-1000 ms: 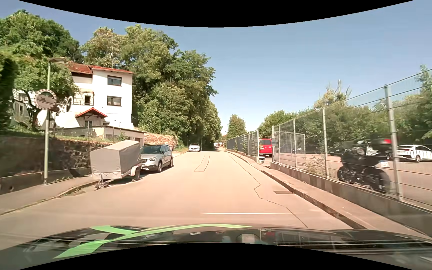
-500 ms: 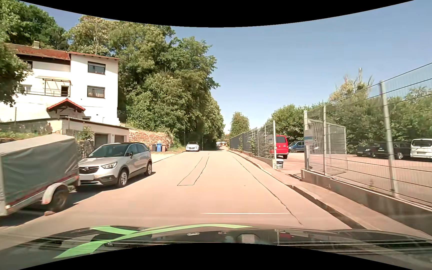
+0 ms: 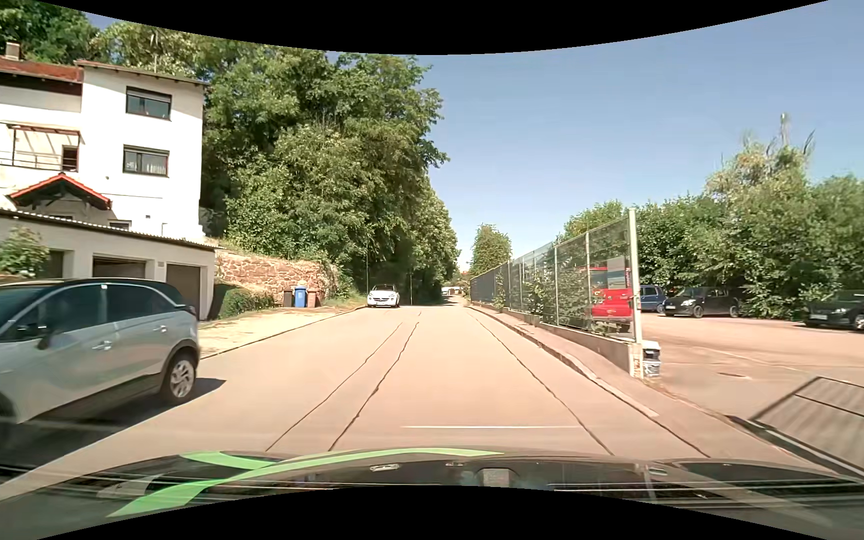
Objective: Follow the waypoints while adhering to traffic rules and regulations
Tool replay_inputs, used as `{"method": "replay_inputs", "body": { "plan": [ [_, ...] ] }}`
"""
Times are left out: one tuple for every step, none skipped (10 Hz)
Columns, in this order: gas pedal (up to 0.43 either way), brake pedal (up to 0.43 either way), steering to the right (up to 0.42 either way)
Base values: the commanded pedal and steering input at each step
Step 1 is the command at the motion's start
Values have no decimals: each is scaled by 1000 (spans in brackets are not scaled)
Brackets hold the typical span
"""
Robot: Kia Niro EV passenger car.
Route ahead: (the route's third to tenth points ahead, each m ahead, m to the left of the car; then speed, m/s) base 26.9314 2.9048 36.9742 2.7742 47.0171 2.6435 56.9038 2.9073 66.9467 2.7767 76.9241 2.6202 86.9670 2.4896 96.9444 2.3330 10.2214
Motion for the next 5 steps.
{"method": "replay_inputs", "body": {
  "plan": [
    [150, 0, -15],
    [150, 0, -15],
    [150, 0, -15],
    [150, 0, -16],
    [150, 0, -16]
  ]
}}
